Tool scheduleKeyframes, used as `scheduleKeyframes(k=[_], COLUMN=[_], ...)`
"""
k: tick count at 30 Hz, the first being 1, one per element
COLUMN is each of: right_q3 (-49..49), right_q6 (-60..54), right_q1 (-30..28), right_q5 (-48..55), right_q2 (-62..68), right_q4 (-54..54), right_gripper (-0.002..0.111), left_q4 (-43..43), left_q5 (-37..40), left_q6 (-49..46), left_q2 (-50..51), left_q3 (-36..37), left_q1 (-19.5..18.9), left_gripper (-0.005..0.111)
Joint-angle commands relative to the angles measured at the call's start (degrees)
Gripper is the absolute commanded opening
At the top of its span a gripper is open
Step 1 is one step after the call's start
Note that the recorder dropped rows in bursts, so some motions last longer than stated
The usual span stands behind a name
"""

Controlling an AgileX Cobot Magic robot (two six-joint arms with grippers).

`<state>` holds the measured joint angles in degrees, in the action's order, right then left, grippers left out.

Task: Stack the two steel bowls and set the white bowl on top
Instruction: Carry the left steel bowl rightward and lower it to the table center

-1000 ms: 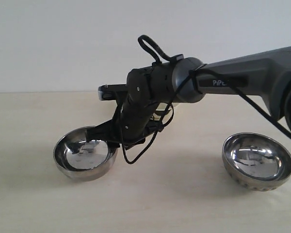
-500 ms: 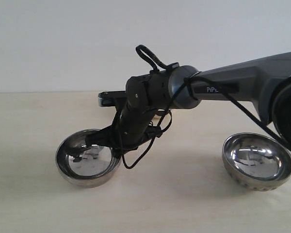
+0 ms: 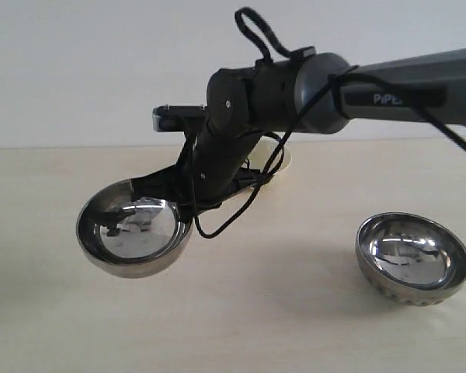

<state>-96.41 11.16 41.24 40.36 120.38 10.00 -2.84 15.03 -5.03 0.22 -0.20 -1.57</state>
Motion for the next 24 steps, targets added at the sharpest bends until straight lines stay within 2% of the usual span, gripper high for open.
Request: scheduleKeyframes(k=[1, 7, 11, 17, 24], right_q3=[-0.1, 2.1, 8.1, 13.3, 14.4], right_q6=[-0.9, -3.3, -7.8, -9.5, -13.0], right_q1=[0.0, -1.4, -6.9, -13.4, -15.0], right_q5=[3.5, 7.1, 5.8, 6.4, 4.5], right_q2=[-5.3, -9.4, -13.1, -16.1, -15.6], right_q4=[-0.3, 0.4, 5.5, 4.6, 5.2], right_gripper=[0.000, 0.000, 0.000, 0.000, 0.000], left_q4=[0.5, 0.5, 0.5, 0.5, 0.5], left_q5=[-0.4, -0.4, -0.4, -0.4, -0.4], left_q6=[0.6, 0.6, 0.6, 0.6, 0.6], left_q2=[-0.2, -0.2, -0.2, -0.2, -0.2], left_q3=[0.2, 0.2, 0.2, 0.2, 0.2], left_q1=[-0.2, -0.2, -0.2, -0.2, -0.2], left_gripper=[0.004, 0.004, 0.004, 0.004, 0.004])
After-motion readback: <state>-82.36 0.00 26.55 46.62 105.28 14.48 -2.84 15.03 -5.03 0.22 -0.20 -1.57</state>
